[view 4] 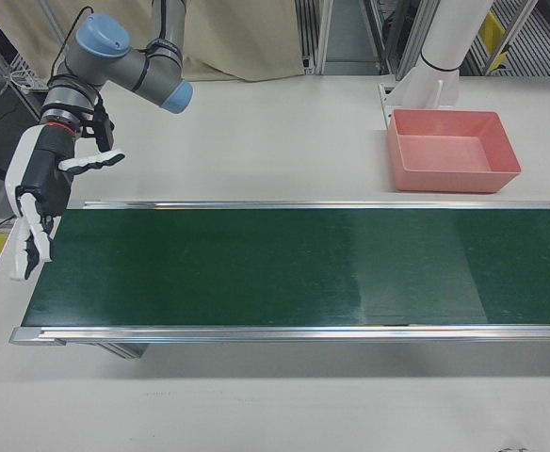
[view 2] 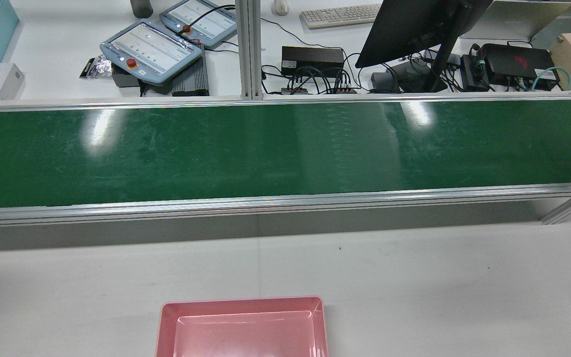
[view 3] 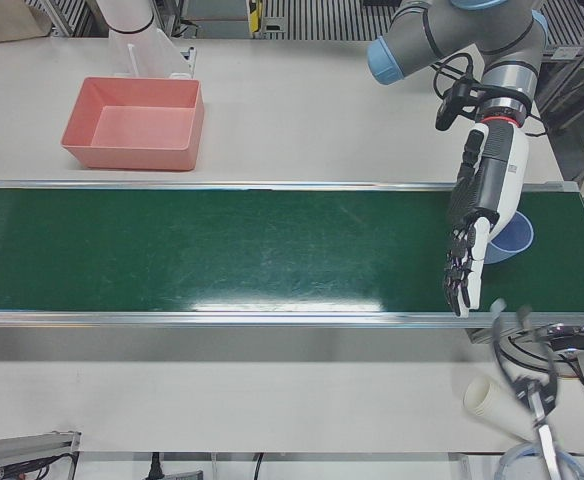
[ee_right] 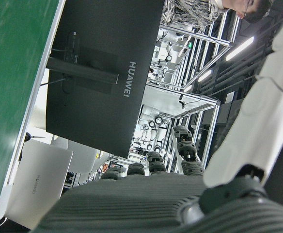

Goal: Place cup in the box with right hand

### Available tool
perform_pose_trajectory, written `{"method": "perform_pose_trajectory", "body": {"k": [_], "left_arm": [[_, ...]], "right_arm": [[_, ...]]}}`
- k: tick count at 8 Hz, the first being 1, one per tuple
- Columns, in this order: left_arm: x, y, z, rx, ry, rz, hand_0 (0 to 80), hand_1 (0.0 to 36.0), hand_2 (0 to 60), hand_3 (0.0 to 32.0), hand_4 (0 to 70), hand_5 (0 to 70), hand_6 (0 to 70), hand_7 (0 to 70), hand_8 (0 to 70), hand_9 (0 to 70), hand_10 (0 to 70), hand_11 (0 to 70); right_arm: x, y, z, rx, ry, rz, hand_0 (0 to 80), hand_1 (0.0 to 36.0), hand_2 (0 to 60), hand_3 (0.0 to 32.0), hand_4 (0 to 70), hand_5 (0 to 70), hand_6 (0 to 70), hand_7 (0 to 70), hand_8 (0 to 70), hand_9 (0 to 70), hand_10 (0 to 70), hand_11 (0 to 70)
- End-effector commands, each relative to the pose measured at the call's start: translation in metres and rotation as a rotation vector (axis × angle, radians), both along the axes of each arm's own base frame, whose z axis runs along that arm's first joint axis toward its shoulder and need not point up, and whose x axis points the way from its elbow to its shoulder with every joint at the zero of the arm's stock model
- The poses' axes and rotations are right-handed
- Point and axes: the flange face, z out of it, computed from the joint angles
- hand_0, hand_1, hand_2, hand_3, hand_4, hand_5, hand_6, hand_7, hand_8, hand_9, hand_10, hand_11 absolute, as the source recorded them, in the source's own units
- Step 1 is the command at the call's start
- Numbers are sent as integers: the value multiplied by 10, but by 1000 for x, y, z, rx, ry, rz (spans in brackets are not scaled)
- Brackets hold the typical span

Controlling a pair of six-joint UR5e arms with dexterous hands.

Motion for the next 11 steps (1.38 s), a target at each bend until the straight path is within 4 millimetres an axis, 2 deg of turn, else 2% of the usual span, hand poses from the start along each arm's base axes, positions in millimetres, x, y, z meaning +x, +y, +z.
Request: {"method": "perform_pose_trajectory", "body": {"k": [1,2,3,4,5,6,7,8,9,10,11], "left_arm": [[0,0,0,1,1,0,0,0,0,0,0,0,0,0,0,0,0,0],[0,0,0,1,1,0,0,0,0,0,0,0,0,0,0,0,0,0],[0,0,0,0,-1,-1,0,0,0,0,0,0,0,0,0,0,0,0],[0,0,-1,1,1,0,0,0,0,0,0,0,0,0,0,0,0,0],[0,0,-1,1,1,1,0,0,0,0,0,0,0,0,0,0,0,0],[0,0,-1,2,1,1,0,0,0,0,0,0,0,0,0,0,0,0],[0,0,-1,1,1,1,0,0,0,0,0,0,0,0,0,0,0,0],[0,0,-1,1,-1,-1,0,0,0,0,0,0,0,0,0,0,0,0],[0,0,-1,1,-1,-1,0,0,0,0,0,0,0,0,0,0,0,0],[0,0,-1,1,1,0,0,0,0,0,0,0,0,0,0,0,0,0],[0,0,-1,1,1,0,0,0,0,0,0,0,0,0,0,0,0,0]], "right_arm": [[-86,-21,-30,48,-20,-38,469,115,0,0,0,39,41,122,10,25,6,22],[-114,-29,-53,46,-27,-41,474,121,0,0,0,41,35,113,7,19,4,21],[-154,-48,-82,57,-31,-83,481,130,0,0,0,42,33,116,3,16,1,17],[-187,-59,-106,70,-33,-73,477,124,0,0,0,40,33,112,2,16,0,14],[-198,-55,-116,80,-42,-46,474,124,0,42,0,40,21,95,0,7,2,18],[-215,-48,-125,52,-31,-49,474,125,0,66,0,42,17,78,0,1,0,15],[-243,-40,-149,36,-31,-53,480,133,0,46,0,42,19,87,0,3,0,9],[-262,-28,-155,20,-30,-46,487,142,0,40,0,44,20,89,0,3,0,5],[-268,-26,-152,13,-24,-52,488,143,0,64,0,47,16,76,0,1,0,2],[-267,-25,-148,7,-19,-52,485,136,0,52,0,45,16,71,0,0,0,0],[-264,-24,-144,1,-16,-48,470,112,0,26,0,39,17,63,2,2,0,0]]}}
